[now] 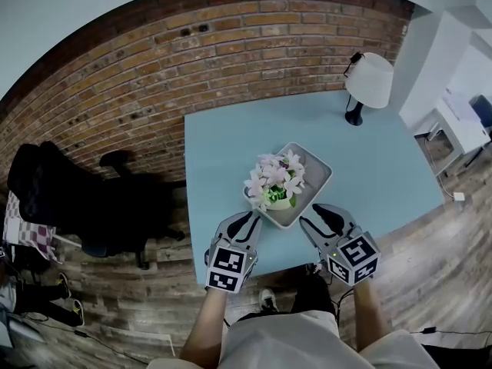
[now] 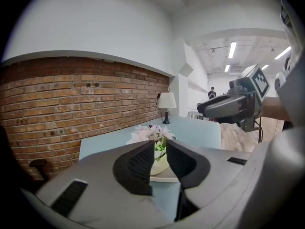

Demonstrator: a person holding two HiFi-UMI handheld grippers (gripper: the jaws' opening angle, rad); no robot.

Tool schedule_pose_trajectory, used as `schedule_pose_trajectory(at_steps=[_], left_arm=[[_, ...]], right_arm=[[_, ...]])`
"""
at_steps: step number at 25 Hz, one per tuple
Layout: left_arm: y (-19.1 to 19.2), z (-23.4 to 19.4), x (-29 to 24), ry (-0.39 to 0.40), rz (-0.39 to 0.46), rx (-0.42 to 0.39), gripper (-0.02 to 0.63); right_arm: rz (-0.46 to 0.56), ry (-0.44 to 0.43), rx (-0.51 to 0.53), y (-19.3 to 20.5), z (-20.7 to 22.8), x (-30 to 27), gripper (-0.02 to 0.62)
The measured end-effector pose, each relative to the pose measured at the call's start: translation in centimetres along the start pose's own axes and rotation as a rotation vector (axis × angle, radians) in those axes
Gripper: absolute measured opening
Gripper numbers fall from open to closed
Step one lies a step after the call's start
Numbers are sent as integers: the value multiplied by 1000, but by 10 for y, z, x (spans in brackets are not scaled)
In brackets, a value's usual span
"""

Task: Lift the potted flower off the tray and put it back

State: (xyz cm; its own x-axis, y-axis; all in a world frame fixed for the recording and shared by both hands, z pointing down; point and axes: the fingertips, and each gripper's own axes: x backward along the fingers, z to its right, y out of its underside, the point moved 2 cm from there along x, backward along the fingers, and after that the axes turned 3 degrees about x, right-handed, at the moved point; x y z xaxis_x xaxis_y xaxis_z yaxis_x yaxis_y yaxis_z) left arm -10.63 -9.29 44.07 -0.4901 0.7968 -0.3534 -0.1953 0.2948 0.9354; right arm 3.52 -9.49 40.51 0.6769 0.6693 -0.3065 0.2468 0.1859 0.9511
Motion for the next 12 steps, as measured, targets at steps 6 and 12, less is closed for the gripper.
schedule_pose_trajectory(at_steps=[6,12], left_arm=[[21,6,-14,19,-24,31,178],[40,0,-38,6,-57,62,213]], right_arm=[[-59,-58,11,25,7,-18,290],[-106,-85,-13,56,30,-37,314]])
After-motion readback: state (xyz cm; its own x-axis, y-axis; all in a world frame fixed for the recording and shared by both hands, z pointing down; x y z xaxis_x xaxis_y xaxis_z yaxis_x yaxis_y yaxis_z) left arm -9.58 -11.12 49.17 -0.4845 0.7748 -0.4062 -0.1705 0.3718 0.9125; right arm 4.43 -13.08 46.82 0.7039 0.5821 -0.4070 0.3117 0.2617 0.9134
